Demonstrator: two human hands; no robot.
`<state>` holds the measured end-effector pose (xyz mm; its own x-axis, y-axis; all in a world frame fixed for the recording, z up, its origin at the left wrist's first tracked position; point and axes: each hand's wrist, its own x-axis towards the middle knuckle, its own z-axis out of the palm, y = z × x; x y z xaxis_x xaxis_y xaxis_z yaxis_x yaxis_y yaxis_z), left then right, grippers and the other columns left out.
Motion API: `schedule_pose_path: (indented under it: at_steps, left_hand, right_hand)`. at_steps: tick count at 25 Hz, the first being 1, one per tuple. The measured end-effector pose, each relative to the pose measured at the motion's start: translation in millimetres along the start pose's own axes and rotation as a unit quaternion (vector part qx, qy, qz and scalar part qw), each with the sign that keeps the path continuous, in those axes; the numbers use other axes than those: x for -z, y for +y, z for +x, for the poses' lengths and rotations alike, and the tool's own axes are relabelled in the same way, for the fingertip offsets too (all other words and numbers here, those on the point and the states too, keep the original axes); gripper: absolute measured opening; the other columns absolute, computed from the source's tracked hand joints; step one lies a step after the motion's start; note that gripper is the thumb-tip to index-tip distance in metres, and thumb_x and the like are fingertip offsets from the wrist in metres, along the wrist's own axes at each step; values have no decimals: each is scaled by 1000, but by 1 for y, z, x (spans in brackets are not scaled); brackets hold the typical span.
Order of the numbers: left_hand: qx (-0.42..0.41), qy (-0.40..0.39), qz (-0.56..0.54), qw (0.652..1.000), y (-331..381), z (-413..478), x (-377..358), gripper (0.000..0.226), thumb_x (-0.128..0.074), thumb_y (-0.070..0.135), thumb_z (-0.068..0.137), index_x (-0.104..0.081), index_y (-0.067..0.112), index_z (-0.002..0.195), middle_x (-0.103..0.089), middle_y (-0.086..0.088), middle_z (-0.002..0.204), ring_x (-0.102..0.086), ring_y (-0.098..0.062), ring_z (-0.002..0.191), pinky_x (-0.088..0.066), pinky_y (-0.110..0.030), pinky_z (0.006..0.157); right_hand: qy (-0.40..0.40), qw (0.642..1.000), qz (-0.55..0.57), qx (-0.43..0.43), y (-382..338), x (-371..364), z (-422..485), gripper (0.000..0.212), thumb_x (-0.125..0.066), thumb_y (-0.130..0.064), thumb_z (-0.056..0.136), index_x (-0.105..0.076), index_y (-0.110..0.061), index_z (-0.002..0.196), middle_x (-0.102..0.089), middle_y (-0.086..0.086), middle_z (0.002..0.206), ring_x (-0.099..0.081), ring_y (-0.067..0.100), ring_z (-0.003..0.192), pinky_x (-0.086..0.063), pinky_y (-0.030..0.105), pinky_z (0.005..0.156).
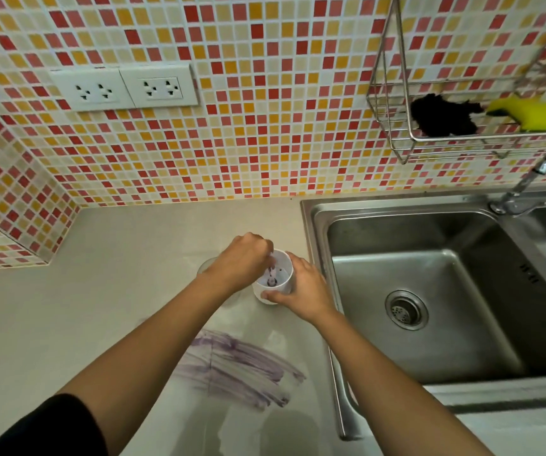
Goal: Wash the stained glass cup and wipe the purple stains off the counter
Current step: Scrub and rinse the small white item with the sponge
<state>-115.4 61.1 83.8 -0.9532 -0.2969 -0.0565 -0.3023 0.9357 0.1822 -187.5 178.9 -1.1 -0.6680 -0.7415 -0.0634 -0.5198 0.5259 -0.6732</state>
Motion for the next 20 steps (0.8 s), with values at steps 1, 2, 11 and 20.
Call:
schedule_pose_path:
  at_steps: [1, 2, 11, 20]
  left_hand:
    - [8, 13, -9, 1000, 1, 0, 9, 22, -58, 22, 92, -69, 6, 102, -70, -11, 102, -63, -21, 86, -43, -22, 70]
    - [16, 27, -18, 999, 2, -1, 19, 21, -59, 22, 91, -70, 7, 101, -71, -9, 100, -62, -20, 84, -41, -21, 69]
    - [69, 178, -159, 969, 73, -8, 77, 12, -66, 27, 86, -74, 18, 85, -61, 16, 66, -52, 1, 56, -31, -10, 51]
    - [150, 190, -579, 778, 228, 68, 29, 21, -65, 29, 85, -72, 12, 74, -69, 0, 65, -62, -6, 60, -48, -29, 66]
  right_hand:
    - [-10, 1000, 2, -5, 1, 0, 0, 100, -77, -59, 59, -31, -24, 141, -47, 0, 139, -45, 23, 126, -41, 41, 103]
    - [-26, 1000, 8, -16, 2, -1, 1, 110, -77, -60, 58, -21, -23, 145, -39, 2, 145, -38, 25, 131, -37, 43, 106]
    - [30, 994, 102, 9, 56, 78, -27, 92, -64, -1, 72, -16, -19, 148, -17, 2, 150, -24, 24, 137, -30, 40, 112]
    - [361, 924, 65, 105, 141, 325, -26, 52, -54, 12, 73, -56, -18, 116, -44, -5, 110, -49, 17, 104, -43, 21, 77]
